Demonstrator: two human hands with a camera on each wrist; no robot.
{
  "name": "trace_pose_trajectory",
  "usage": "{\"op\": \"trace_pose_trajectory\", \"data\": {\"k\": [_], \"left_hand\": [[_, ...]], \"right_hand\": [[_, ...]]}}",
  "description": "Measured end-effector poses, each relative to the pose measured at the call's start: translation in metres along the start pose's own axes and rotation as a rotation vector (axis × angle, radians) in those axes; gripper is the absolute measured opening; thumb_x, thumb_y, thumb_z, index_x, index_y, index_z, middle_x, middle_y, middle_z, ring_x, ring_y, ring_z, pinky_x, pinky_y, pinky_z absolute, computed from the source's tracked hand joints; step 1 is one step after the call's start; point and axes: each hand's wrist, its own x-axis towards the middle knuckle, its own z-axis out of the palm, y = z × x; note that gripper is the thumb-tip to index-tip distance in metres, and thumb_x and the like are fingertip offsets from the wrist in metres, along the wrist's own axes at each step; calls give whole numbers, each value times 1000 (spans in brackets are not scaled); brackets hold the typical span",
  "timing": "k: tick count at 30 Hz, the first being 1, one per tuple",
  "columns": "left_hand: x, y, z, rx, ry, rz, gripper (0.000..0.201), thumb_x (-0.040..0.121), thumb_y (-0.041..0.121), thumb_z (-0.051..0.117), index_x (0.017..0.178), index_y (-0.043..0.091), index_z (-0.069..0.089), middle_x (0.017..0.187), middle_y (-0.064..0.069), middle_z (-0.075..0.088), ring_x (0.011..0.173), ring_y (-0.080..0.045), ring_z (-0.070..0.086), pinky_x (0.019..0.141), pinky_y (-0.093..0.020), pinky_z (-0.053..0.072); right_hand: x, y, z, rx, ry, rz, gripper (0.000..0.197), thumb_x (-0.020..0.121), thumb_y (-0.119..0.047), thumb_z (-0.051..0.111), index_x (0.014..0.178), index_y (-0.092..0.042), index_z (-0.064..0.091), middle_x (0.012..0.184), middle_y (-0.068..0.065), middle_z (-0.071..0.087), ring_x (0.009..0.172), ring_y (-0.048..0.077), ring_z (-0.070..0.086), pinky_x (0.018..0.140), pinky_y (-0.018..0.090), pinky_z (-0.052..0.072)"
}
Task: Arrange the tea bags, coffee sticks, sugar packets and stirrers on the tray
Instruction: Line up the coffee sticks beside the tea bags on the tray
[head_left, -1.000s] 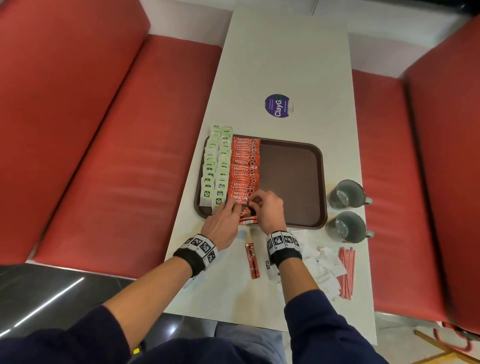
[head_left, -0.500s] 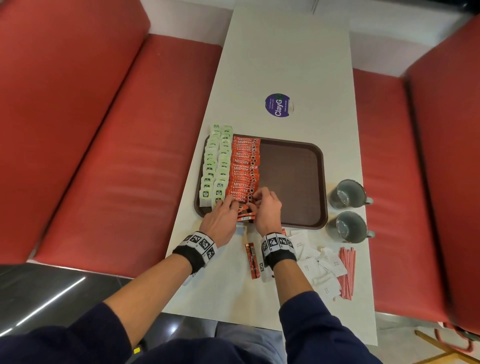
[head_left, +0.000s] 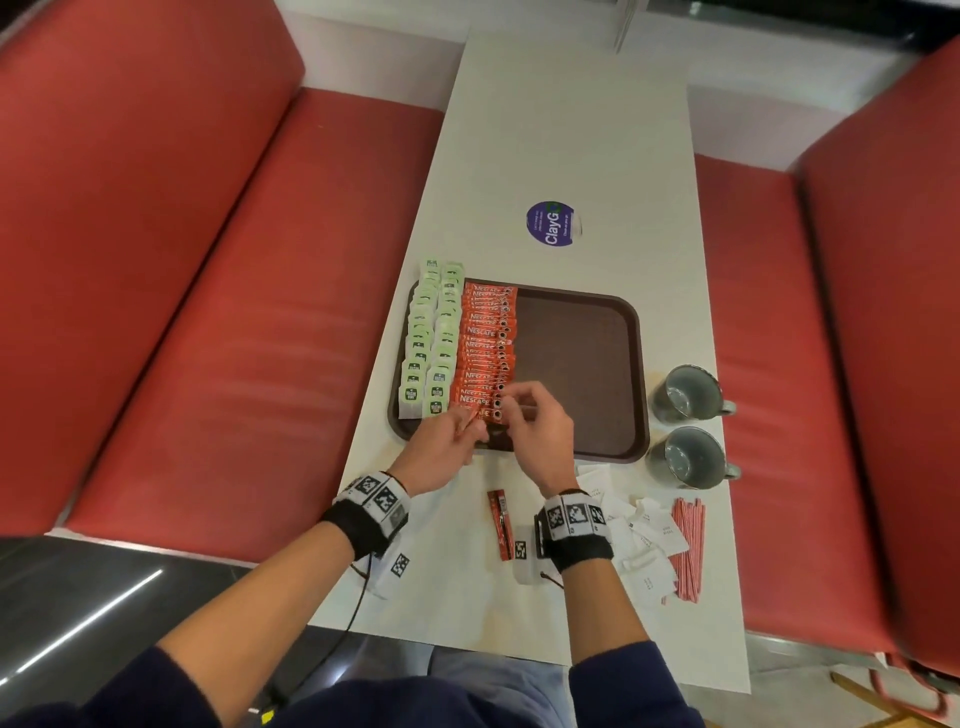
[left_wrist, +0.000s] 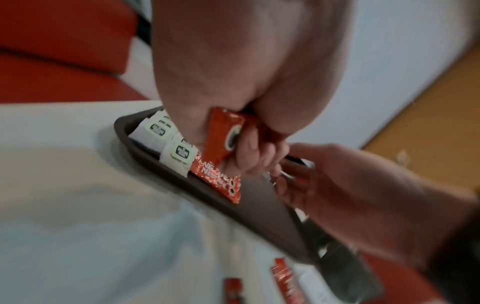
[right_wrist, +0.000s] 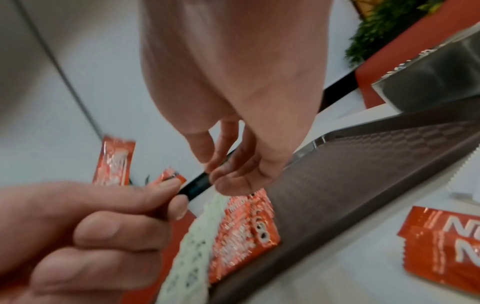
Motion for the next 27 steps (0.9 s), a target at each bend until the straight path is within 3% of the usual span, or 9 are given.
{"op": "trace_pose_trajectory", "data": {"k": [2,4,7,10,13,15,20,24,27], "left_hand": [[-13,8,-4,-299,-117,-80,34,112,42,56,96,13,67,62,9,51,50,-9,43,52,-26,38],[-26,15,-9,-470,-234,-115,39,109,48,57,92,14,62,60,5,39,46,-10,31,43,-22,27],[-39,21,-14,-579,-370,-148,41,107,49,61,82,19,55,61,2,33,45,-10,27,40,-20,25],[-48,24,-18,-576,-430,-162,42,107,49,62,80,18,53,63,1,30,47,-10,25,41,-19,25],[-54,26,-20,-517,-464,-138,39,106,49,61,90,14,57,67,0,35,49,-10,27,43,-19,26],[-57,26,-22,-514,-486,-97,39,109,48,60,103,9,62,70,0,37,52,-11,28,44,-19,27],[-64,23,-30,-529,-447,-39,52,114,46,51,118,-4,66,72,-1,35,54,-14,23,46,-23,23],[-64,22,-32,-544,-384,-34,53,114,46,48,125,-3,67,73,-1,33,55,-16,19,47,-26,18],[-62,22,-32,-634,-277,-58,53,107,54,55,107,0,56,75,-2,41,50,-10,25,43,-20,22]], "right_hand": [[-15,-17,-11,214,-106,51,14,111,-26,62,114,-27,76,106,-4,78,93,19,77,85,46,66],[-26,-32,-19,317,-190,52,19,113,-23,58,116,-22,77,100,8,77,83,31,72,76,48,61],[-38,-45,-28,313,-251,10,17,112,-22,63,115,-22,79,86,2,70,75,17,58,68,34,50],[-43,-48,-33,232,-302,-10,9,107,-29,71,108,-27,80,83,-5,69,73,11,57,69,31,49],[-46,-48,-34,130,-358,-20,13,104,-33,75,93,-26,78,78,-5,70,70,8,58,71,32,49],[-47,-48,-36,134,-337,-5,18,104,-36,75,92,-24,77,80,6,70,70,12,57,70,37,50],[-50,-48,-45,298,-156,23,20,106,-32,72,95,-16,78,81,16,65,68,20,51,62,31,46],[-52,-47,-44,408,-143,22,21,107,-29,72,101,-10,76,83,26,66,62,26,51,58,31,46],[-54,-46,-46,531,-202,66,19,107,-23,71,109,-5,75,93,26,77,75,35,69,73,40,60]]}}
